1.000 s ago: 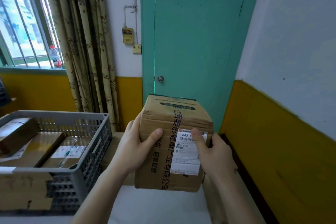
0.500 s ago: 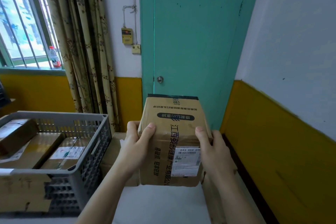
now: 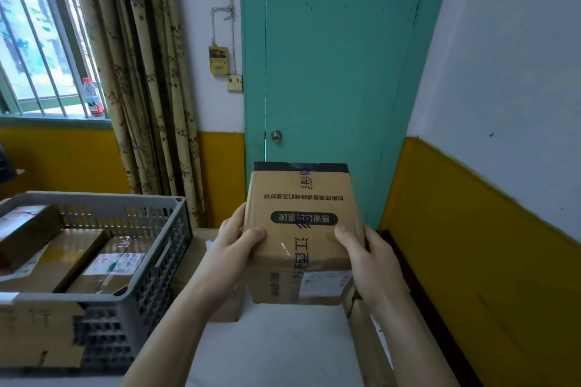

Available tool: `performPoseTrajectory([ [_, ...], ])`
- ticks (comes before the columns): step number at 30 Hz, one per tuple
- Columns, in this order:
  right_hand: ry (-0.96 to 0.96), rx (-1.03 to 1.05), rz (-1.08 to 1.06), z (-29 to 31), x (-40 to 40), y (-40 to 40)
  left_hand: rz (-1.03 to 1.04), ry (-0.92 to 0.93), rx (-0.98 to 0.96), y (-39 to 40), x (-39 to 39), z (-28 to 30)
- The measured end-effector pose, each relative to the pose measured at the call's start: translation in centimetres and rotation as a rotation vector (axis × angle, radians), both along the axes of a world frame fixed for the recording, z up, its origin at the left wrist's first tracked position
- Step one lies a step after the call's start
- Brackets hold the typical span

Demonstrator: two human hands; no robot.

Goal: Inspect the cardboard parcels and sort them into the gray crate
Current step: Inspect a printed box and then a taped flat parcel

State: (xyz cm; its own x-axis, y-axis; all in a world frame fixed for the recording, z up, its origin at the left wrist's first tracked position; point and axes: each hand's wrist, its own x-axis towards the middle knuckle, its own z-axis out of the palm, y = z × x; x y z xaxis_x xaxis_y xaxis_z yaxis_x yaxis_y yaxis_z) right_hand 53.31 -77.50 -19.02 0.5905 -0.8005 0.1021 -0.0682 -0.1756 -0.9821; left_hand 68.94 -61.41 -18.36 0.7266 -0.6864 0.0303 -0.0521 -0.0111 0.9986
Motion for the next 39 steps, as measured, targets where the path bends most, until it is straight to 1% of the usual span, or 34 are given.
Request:
performPoseTrajectory([
  [3,-0.022,-0.01,0.038,0.9,0.4,0.2,0.07,0.004,-0.014,-0.1,0.4,0.5],
  [6,-0.008,-0.063,0.035,1.1,0.6,0.6,0.121,-0.108,0.033,-0.5,0.3,1.2],
  [8,-0.014,-0.089,0.037,0.9,0.7,0.7,0.136,-0.146,0.039,-0.5,0.5,1.1],
  [11,-0.01,-0.091,0.044,0.9,0.5,0.5,0.124,-0.151,0.031,-0.4,0.7,0.6],
  [15,0.043,-0.092,0.036,1.5,0.7,0.3,0.103,-0.057,0.005,-0.5,1.0,0.5],
  [17,0.086,-0.159,0.001,1.8,0.9,0.4,0.115,-0.087,0.024,-0.7,0.8,0.9],
  [20,0.078,-0.215,-0.014,1.7,0.8,0.5,0.118,-0.155,0.065,-0.8,0.7,0.9],
  [27,0.081,-0.163,0.05,1.5,0.5,0.0,-0.014,-0.149,0.037,-0.2,1.5,1.2],
  [32,0.1,-0.216,0.035,1.7,0.6,-0.4,0.007,-0.281,0.042,-0.6,1.1,1.2],
  [34,0.102,-0.219,0.039,1.3,0.5,-0.5,-0.006,-0.25,0.041,-0.4,1.1,0.8],
  [37,0.104,-0.19,0.049,1.2,0.3,-0.5,-0.018,-0.14,0.04,0.0,1.4,0.6],
  [39,0.111,-0.151,0.024,1.4,0.4,-0.6,0.029,-0.09,0.067,-0.3,1.1,0.9],
])
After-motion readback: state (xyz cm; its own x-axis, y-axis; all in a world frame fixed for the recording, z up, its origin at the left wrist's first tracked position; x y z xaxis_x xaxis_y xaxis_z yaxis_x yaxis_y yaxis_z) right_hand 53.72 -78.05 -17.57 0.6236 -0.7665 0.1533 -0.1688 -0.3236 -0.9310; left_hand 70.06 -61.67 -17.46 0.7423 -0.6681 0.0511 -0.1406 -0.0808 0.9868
